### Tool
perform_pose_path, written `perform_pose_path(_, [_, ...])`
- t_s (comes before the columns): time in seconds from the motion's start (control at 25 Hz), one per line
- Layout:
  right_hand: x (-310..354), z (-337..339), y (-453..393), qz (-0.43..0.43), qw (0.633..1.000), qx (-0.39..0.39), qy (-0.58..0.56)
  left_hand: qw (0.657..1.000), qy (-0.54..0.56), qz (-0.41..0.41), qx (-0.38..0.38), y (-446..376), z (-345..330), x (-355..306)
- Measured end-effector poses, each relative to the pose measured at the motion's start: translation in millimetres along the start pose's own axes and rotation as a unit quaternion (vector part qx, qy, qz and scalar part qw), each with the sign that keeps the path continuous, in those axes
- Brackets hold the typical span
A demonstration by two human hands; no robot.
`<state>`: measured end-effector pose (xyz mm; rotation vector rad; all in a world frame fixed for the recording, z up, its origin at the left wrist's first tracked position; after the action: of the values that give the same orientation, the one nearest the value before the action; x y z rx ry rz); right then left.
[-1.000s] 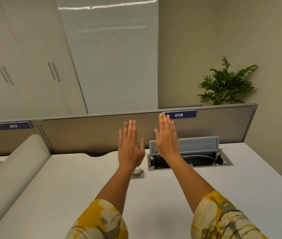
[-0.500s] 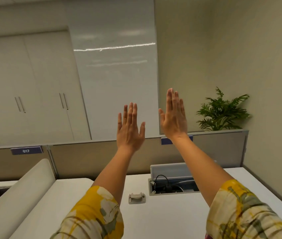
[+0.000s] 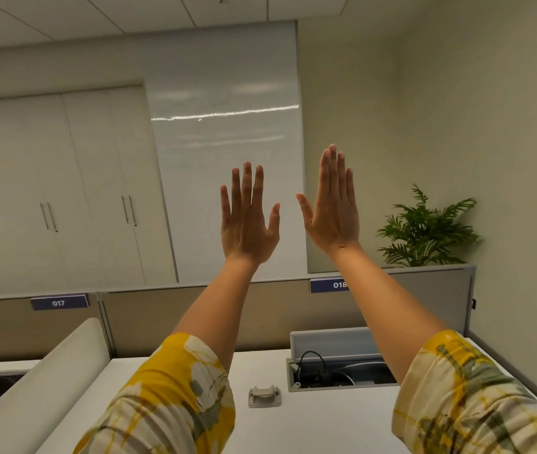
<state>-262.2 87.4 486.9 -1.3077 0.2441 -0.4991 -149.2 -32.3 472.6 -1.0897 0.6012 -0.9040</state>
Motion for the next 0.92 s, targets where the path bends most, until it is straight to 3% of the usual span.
perform_pose_path(0.36, [-5, -7, 6, 0.002, 0.999, 0.011, 0.047, 1.0, -0.006, 0.004, 0.017, 4, 2, 4])
perform_pose_path(0.56, [-4, -11, 8, 0.003, 1.0, 0.004, 0.013, 1.0, 0.001, 0.014, 0.027, 5, -2, 4])
perform_pose_path(0.68, [7, 1, 4, -0.057, 0.992, -0.046, -0.098, 0.999, 0.006, 0.019, 0.038, 11, -8, 6])
perform_pose_path(0.8, [19, 44, 0, -0.12, 0.951, -0.137, -0.248, 0.999, 0.003, 0.015, 0.049, 16, -11, 11])
perform_pose_path(0.92, [-3, 111, 7, -0.105, 0.909, -0.252, -0.314, 0.998, 0.019, 0.023, 0.049, 19, -12, 14])
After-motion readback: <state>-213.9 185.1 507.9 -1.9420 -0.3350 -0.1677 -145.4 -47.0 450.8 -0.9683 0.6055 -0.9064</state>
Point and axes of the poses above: each hand's wrist, its own y-axis away from the middle knuckle, its own z-axis out of the back of the hand, x = y × z, the point moved 2 cm from there along -y, towards the middle knuckle, and after that the axes turned 1 degree about -z, right-handed, at the moved point
